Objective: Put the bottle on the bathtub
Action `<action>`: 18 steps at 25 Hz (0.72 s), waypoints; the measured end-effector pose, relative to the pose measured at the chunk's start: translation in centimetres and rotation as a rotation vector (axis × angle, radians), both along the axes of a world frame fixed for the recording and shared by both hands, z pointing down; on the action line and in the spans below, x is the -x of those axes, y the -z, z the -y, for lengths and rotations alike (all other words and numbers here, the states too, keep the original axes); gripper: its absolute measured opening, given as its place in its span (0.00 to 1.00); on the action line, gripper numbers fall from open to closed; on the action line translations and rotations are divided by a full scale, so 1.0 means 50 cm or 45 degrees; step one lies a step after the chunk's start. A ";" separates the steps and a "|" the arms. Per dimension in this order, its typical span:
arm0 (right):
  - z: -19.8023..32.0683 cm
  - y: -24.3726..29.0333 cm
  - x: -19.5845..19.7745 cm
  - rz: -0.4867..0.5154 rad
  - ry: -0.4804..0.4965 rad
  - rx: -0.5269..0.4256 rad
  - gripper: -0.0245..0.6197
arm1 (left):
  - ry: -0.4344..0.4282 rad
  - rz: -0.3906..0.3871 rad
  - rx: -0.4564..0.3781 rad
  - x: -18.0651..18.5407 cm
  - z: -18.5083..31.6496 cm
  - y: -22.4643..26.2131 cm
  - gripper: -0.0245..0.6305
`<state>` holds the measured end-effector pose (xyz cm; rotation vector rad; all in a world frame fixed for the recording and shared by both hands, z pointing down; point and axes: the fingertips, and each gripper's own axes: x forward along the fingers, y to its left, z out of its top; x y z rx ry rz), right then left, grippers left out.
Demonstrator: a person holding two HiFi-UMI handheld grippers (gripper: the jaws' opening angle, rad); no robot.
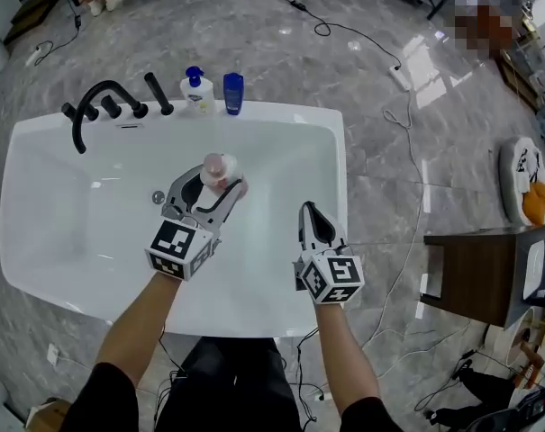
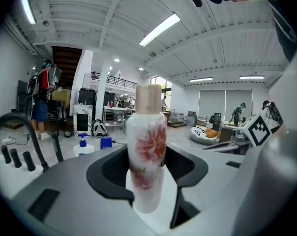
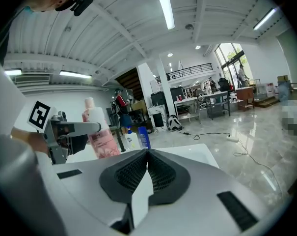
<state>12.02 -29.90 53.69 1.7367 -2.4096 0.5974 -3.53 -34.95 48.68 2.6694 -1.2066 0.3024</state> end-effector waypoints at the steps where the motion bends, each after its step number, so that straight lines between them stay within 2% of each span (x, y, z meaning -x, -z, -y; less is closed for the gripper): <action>1: 0.016 -0.018 0.001 0.000 -0.002 0.007 0.08 | 0.000 -0.001 -0.002 -0.007 0.019 -0.015 0.38; 8: 0.131 -0.095 -0.006 -0.035 0.016 0.000 0.08 | 0.004 0.011 0.000 -0.062 0.141 -0.121 0.38; 12: 0.198 -0.120 -0.004 -0.052 0.028 -0.001 0.08 | 0.042 0.007 0.001 -0.089 0.214 -0.159 0.38; 18: 0.276 -0.147 0.009 -0.078 0.077 0.012 0.08 | 0.036 0.077 -0.036 -0.136 0.332 -0.207 0.38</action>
